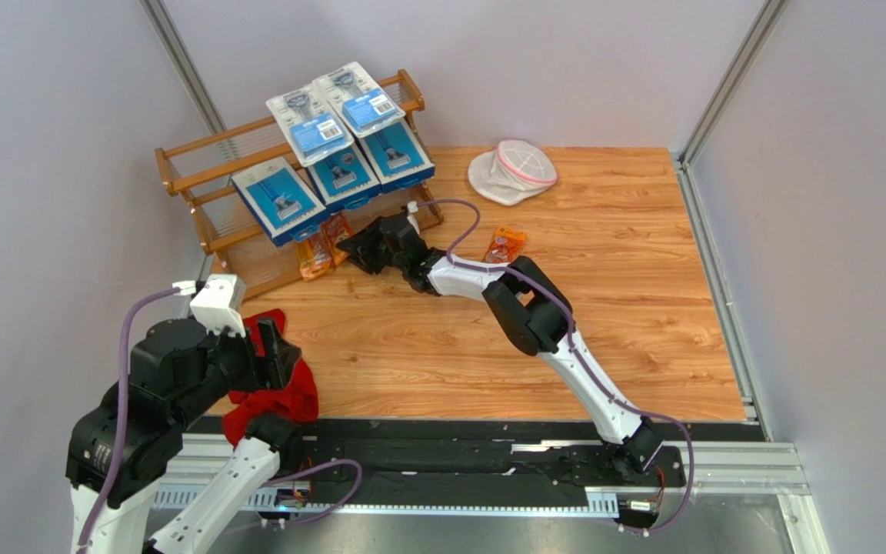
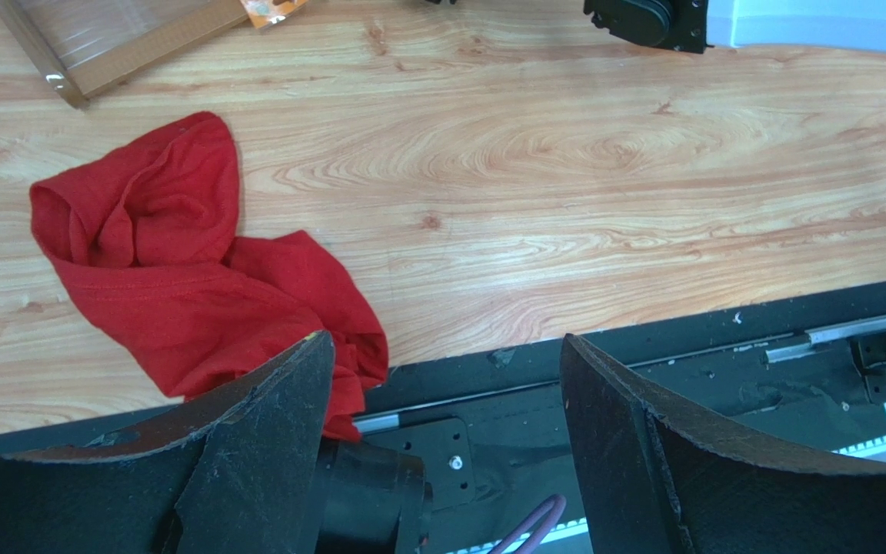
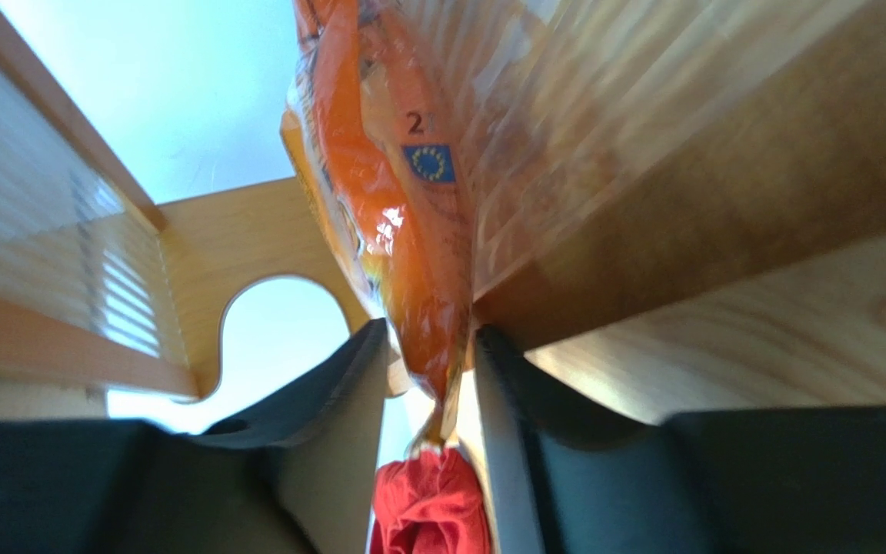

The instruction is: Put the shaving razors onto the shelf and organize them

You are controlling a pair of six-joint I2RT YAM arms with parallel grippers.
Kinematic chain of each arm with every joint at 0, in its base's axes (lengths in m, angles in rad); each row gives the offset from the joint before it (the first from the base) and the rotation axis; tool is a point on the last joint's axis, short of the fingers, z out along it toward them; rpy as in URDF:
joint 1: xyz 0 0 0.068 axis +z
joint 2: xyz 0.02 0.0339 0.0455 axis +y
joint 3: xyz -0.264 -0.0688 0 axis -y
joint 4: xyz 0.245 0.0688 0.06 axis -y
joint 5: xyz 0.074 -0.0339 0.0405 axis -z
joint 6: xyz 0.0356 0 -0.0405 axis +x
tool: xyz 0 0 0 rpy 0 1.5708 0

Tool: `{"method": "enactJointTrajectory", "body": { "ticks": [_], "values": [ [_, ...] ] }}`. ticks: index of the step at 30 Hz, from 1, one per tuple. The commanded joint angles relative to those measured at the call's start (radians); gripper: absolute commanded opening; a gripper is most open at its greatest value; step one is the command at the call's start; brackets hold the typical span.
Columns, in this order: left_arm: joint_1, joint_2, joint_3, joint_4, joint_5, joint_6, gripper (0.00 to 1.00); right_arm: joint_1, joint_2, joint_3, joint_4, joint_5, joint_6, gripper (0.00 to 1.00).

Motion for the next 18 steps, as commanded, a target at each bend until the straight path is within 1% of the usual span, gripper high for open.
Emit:
{"method": "enactJointTrajectory", "body": {
  "ticks": [1,4,8,11,18],
  "values": [
    [0.003,-0.009,-0.008,0.023,0.017,0.010,0.80,0.005,-0.079,-0.085,0.016,0.001,-0.037,0.44],
    [0.003,-0.014,-0.011,0.025,0.021,0.005,0.80,0.005,-0.110,-0.136,0.058,-0.006,-0.046,0.49],
    [0.003,-0.015,-0.020,0.027,0.029,0.002,0.80,0.007,-0.145,-0.177,0.069,0.001,-0.061,0.58],
    [0.003,-0.014,-0.022,0.028,0.030,0.001,0.80,0.007,-0.165,-0.205,0.079,-0.005,-0.073,0.62],
    [0.003,-0.014,-0.022,0.027,0.032,-0.001,0.80,0.011,-0.220,-0.300,0.168,-0.001,-0.081,0.66]
  ]
}}
